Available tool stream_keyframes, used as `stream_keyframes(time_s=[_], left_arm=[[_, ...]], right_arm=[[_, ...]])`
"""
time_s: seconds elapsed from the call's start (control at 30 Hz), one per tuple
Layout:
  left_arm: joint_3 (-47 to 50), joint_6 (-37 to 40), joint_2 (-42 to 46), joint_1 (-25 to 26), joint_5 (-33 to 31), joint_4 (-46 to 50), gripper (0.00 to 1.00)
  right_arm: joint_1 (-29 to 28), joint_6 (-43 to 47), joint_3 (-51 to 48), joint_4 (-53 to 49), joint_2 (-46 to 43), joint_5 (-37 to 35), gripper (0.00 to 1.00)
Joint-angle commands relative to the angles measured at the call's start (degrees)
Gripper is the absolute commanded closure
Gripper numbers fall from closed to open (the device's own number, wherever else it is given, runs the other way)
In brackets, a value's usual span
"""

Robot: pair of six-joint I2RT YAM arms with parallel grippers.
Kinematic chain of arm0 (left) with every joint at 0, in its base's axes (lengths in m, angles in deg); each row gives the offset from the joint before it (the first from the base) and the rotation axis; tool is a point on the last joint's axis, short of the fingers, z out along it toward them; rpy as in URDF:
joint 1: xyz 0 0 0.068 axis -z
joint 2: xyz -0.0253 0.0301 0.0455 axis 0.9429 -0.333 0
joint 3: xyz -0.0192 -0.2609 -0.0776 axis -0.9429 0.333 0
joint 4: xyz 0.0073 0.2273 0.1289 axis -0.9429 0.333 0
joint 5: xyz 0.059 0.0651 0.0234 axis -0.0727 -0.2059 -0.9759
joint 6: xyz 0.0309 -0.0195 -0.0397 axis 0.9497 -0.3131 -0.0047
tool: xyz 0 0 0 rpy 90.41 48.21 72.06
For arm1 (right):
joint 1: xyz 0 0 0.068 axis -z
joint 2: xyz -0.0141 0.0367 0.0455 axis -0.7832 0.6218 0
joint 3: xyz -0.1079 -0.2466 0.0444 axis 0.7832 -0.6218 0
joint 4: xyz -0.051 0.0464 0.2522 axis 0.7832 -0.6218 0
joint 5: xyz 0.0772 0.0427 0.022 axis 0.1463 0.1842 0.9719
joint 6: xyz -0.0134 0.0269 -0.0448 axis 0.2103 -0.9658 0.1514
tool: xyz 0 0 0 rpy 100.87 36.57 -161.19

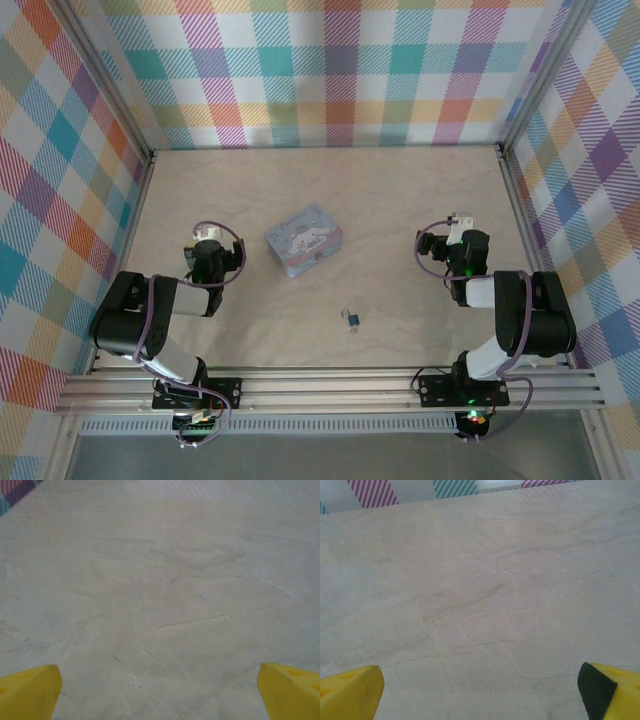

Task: Unlock the padlock with the key

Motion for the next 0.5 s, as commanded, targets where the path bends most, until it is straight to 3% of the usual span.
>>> stream_keyframes(time_s=[0.0, 0.47], left_arm=[[-2.2, -0.7, -0.1, -1.9, 2.3, -1.1, 0.00], [-2.3, -0.6, 0.1, -1.9, 2.4, -0.7, 0.00]], right_arm=[[-0.2, 0.7, 0.8, 1.0, -0.4, 0.8, 0.00], [-0.8, 1.4, 1.3, 0.0, -0.3, 0.3, 0.00]])
